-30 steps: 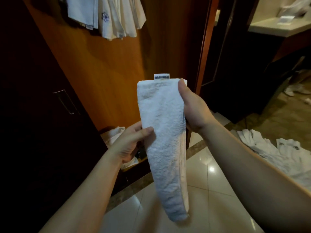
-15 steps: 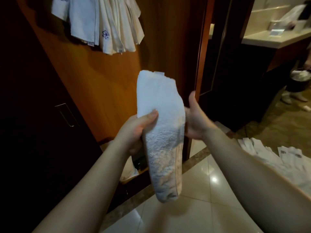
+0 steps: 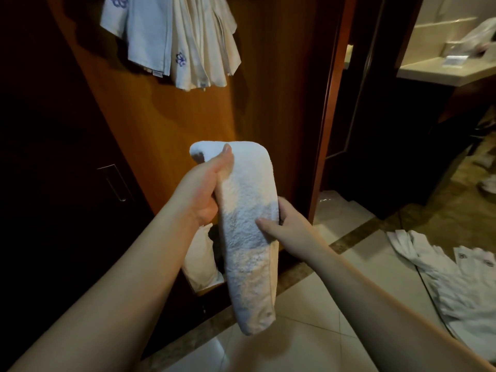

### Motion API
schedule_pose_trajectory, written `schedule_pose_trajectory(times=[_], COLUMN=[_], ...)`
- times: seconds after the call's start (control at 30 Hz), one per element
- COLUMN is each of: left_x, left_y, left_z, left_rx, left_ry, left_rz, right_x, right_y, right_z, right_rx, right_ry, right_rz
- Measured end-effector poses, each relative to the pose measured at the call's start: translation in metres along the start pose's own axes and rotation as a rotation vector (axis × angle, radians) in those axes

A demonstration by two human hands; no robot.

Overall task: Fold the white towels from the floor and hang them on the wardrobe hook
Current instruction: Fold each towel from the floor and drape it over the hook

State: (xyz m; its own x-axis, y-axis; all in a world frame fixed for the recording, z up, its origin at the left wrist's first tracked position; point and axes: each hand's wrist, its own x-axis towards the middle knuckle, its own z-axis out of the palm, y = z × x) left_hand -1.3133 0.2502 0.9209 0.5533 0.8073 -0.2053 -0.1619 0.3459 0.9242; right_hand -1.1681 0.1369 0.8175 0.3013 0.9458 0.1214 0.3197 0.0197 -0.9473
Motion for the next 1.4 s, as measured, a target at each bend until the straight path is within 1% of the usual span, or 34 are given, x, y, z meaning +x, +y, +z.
schedule_pose_trajectory(times=[0.03, 0.1, 0.13, 0.23, 0.33, 0.53, 0.63, 0.77, 1.0, 1.07, 1.1, 1.17, 1.23, 1.27, 1.3, 1.37, 1.4], left_x=[-0.001, -0.004, -0.005, -0.008, -0.009, -0.012, -0.012, -0.009, -0.001, 0.0, 0.001, 0.001, 0.002, 0.003, 0.003, 0.007, 0.009], left_y=[0.002, 0.005, 0.007, 0.01, 0.013, 0.015, 0.016, 0.02, 0.03, 0.035, 0.038, 0.044, 0.049, 0.052, 0.055, 0.061, 0.065], left_z=[0.002, 0.004, 0.005, 0.008, 0.01, 0.016, 0.016, 0.011, -0.002, -0.005, -0.006, -0.006, -0.002, 0.0, 0.003, 0.006, 0.007], left_rx=[-0.012, -0.039, -0.047, -0.048, -0.046, -0.004, 0.032, 0.072, -0.005, -0.011, -0.005, 0.024, 0.07, 0.097, 0.119, 0.126, 0.112], left_ry=[0.001, -0.011, -0.02, -0.031, -0.034, -0.053, -0.051, -0.042, 0.019, 0.046, 0.051, 0.048, 0.048, 0.052, 0.06, 0.081, 0.088], left_rz=[0.001, 0.007, 0.014, 0.038, 0.058, 0.074, 0.081, 0.133, 0.167, 0.174, 0.179, 0.175, 0.147, 0.133, 0.123, 0.106, 0.091], right_x=[0.0, -0.001, -0.002, -0.007, -0.009, -0.011, -0.009, -0.009, -0.005, -0.002, 0.0, 0.003, 0.007, 0.008, 0.009, 0.01, 0.01], right_y=[0.0, 0.001, 0.001, -0.002, -0.004, -0.012, -0.016, -0.018, -0.023, -0.029, -0.032, -0.038, -0.038, -0.04, -0.042, -0.046, -0.048], right_z=[0.001, 0.002, 0.002, 0.005, 0.006, 0.005, 0.004, 0.006, 0.013, 0.006, 0.0, -0.012, -0.022, -0.025, -0.028, -0.031, -0.031], right_rx=[0.081, 0.223, 0.234, 0.218, 0.264, 0.042, -0.049, 0.027, 0.151, 0.204, 0.193, 0.193, 0.286, 0.276, 0.229, 0.173, 0.182], right_ry=[0.032, 0.157, 0.212, 0.259, 0.32, 0.327, 0.296, 0.271, 0.362, 0.297, 0.221, -0.025, -0.312, -0.429, -0.51, -0.574, -0.566], right_rz=[-0.007, -0.041, -0.068, -0.103, -0.12, -0.199, -0.172, -0.127, -0.188, -0.154, -0.116, 0.001, 0.141, 0.19, 0.214, 0.224, 0.217])
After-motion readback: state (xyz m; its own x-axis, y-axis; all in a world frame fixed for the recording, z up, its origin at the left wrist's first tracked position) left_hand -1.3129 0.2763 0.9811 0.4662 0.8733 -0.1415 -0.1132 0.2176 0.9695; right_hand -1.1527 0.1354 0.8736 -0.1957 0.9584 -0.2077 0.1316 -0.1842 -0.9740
